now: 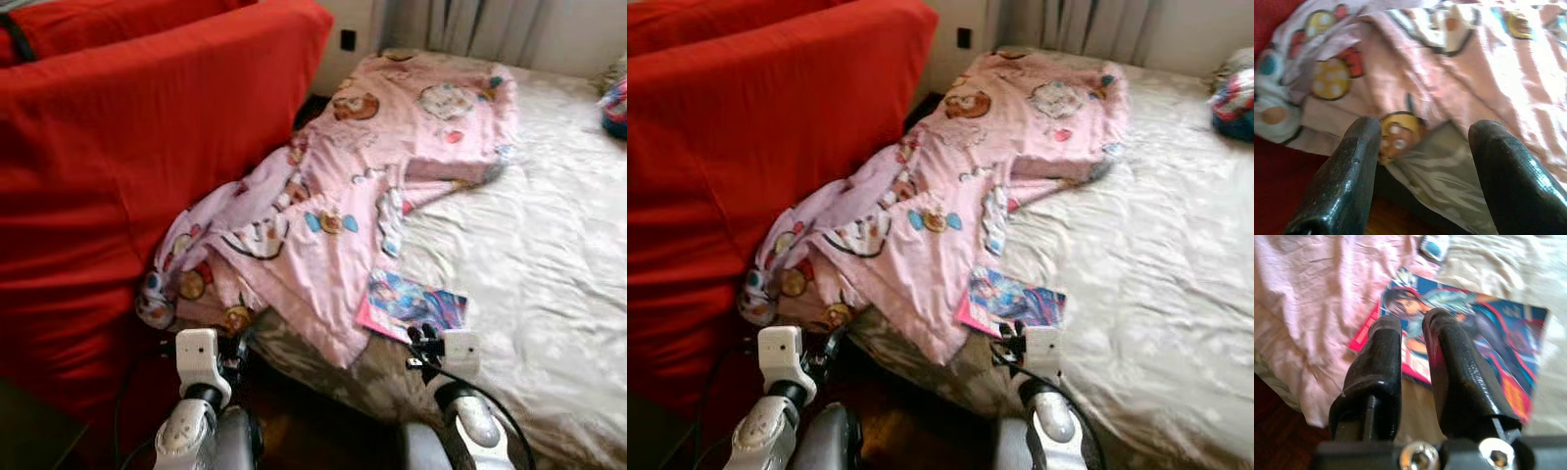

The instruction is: Clean up the room

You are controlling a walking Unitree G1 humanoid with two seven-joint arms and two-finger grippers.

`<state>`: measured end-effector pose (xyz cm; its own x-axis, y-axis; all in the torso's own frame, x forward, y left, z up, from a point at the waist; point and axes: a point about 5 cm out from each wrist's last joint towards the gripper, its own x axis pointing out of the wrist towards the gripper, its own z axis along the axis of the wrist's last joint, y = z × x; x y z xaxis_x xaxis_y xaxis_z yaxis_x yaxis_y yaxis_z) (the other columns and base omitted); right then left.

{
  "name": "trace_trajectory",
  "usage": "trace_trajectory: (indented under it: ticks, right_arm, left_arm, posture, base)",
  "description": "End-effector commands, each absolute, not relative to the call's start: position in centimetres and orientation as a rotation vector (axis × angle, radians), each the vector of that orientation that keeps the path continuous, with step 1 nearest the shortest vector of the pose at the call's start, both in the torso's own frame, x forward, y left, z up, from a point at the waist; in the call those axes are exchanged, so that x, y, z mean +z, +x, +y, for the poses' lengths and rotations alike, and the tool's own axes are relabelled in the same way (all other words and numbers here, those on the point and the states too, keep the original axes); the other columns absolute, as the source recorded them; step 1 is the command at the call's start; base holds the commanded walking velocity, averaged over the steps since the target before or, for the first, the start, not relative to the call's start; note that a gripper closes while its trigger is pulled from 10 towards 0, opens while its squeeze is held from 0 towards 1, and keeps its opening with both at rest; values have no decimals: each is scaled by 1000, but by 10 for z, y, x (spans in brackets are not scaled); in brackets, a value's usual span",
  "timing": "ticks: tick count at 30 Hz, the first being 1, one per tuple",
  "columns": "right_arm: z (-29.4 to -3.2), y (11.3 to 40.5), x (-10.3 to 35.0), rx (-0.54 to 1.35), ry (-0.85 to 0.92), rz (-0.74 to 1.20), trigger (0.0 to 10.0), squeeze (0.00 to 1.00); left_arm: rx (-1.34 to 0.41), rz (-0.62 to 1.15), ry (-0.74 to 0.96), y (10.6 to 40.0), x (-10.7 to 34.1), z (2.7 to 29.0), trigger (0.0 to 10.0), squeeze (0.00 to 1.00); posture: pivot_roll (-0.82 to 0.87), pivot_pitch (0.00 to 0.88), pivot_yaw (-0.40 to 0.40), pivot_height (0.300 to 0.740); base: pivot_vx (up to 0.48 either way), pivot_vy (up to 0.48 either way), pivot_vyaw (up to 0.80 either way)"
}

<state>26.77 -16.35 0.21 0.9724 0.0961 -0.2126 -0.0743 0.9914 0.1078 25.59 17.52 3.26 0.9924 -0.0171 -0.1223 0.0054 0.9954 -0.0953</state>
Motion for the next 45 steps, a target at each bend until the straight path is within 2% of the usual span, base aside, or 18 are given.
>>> trace_trajectory:
  ticks: [1,10,24,36,37,38,43,44,45]
  right_arm:
    - [-162,266,0,66,119,232,10000,0]
    - [-169,268,-1,10,143,251,10000,0]
    - [-189,267,-4,-208,205,275,10000,0]
    - [-204,266,-6,-275,219,302,10000,0]
    - [-205,266,-6,-280,216,306,10000,118]
    - [-206,266,-6,-282,213,309,10000,1000]
    - [-211,268,-7,-300,224,329,10000,1000]
    - [-212,269,-7,-302,231,339,10000,608]
    - [-213,269,-7,-300,233,343,10000,133]
  left_arm:
    - [-15,129,-90,255,32,176,10000,0]
    - [-13,130,-89,255,32,176,10000,0]
    - [-9,136,-83,253,31,178,10000,0]
    - [-19,145,-77,250,30,177,10000,0]
    - [-20,146,-76,250,30,177,10000,0]
    - [-22,147,-76,250,30,177,10000,0]
    - [-25,147,-71,251,30,179,10000,0]
    - [-27,146,-69,252,31,179,10000,0]
    - [-28,145,-68,252,32,179,10000,0]
  posture:
    - [-108,147,5,608]
    - [-109,149,6,608]
    - [-101,158,7,608]
    - [-98,164,23,608]
    - [-98,164,24,608]
    - [-98,164,24,608]
    - [-94,170,38,608]
    - [-91,173,42,608]
    - [-85,179,45,608]
  base:
    - [394,0,0]
    - [398,0,-408]
    - [0,0,0]
    - [0,0,0]
    - [0,0,0]
    - [0,0,0]
    - [0,0,0]
    - [0,0,0]
    - [0,0,0]
